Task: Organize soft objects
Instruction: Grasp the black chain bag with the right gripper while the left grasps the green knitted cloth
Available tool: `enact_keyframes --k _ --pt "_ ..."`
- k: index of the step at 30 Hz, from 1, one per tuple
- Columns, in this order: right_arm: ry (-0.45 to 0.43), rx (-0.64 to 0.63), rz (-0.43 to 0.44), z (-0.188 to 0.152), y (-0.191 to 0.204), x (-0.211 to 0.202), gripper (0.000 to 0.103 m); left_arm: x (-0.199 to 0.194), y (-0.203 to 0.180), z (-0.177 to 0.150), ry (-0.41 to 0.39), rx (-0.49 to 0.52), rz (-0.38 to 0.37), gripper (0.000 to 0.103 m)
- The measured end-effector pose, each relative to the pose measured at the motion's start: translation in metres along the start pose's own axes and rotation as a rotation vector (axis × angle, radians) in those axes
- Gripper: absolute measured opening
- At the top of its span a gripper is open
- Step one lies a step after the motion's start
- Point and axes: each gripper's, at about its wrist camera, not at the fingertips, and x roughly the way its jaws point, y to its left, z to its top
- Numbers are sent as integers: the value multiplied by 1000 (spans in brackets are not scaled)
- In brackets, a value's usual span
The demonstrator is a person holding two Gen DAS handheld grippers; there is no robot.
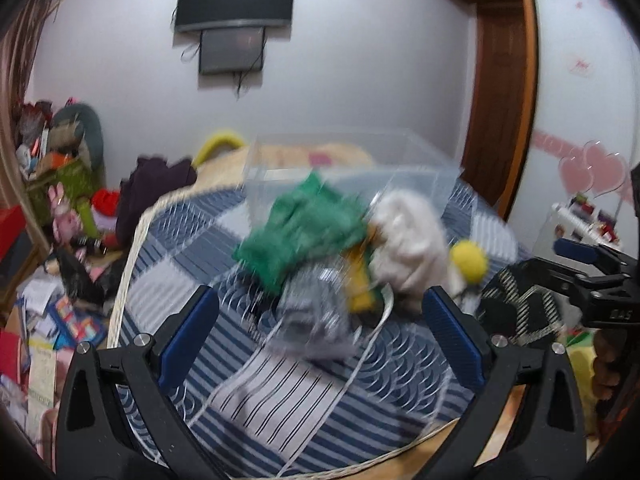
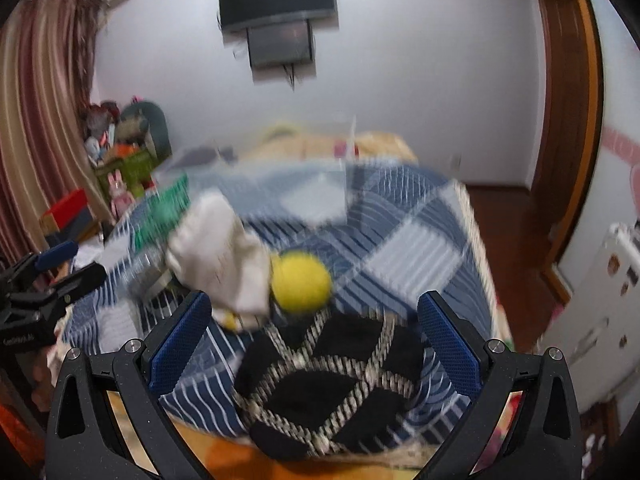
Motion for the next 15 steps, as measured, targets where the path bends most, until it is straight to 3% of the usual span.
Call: enact_keyframes --k 6,9,12,14,15 --pt "165 -7 3 -34 -8 22 102 12 15 -3 30 -55 -3 103" --pt "194 -26 -12 -42 -8 26 94 16 17 -1 35 -63 -3 103" --pt "210 -25 -1 -43 -10 27 76 21 18 5 30 -59 12 103" --pt "208 -37 -16 -44 -11 27 53 27 22 13 24 -61 14 103" --pt "203 -38 -18 -44 -13 27 47 30 23 16 22 -64 14 103"
